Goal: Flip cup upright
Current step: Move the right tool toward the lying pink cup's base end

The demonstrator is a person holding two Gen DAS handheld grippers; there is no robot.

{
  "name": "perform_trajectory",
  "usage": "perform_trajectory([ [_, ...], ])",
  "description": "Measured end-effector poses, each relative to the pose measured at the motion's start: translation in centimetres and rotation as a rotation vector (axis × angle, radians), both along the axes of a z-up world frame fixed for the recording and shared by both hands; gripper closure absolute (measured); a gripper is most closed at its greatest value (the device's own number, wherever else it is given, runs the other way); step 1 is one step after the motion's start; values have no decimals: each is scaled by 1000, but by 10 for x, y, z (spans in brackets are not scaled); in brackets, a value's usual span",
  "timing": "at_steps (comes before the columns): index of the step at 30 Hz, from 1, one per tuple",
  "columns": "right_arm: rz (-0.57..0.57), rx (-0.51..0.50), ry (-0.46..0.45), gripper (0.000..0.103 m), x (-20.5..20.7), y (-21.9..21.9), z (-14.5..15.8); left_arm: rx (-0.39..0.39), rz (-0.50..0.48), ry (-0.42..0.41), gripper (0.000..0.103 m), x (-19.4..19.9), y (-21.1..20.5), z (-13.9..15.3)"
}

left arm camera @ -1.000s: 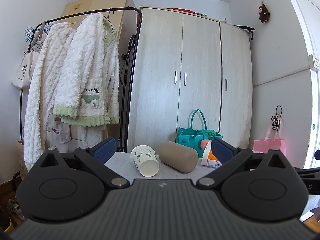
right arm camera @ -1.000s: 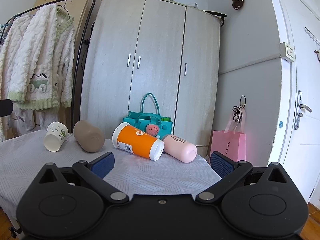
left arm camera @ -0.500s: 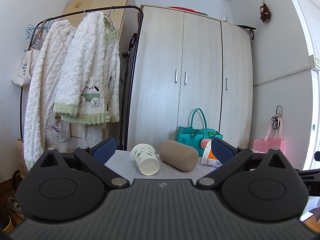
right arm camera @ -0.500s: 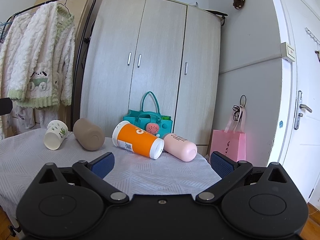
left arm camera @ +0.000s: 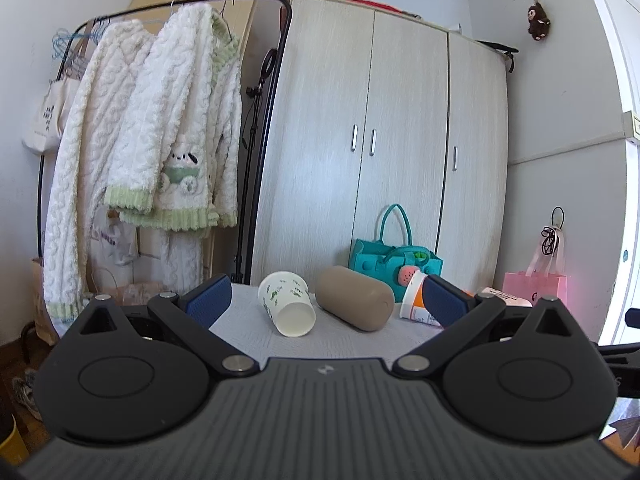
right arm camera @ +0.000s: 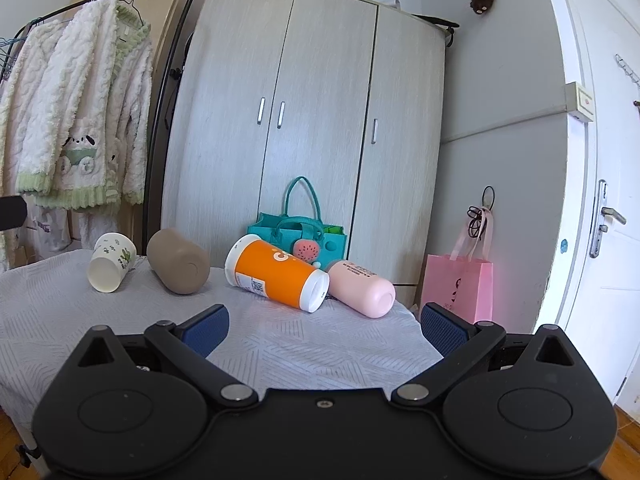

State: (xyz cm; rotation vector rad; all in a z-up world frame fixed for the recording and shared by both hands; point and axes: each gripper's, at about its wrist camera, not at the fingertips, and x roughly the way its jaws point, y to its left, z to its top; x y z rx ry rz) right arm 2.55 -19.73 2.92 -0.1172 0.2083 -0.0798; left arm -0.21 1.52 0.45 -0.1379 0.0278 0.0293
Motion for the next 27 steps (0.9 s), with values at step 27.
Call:
perform_trajectory([
  [27, 505, -94, 469, 0, 146, -104, 69, -165, -411, 615, 0, 206, -103, 31],
])
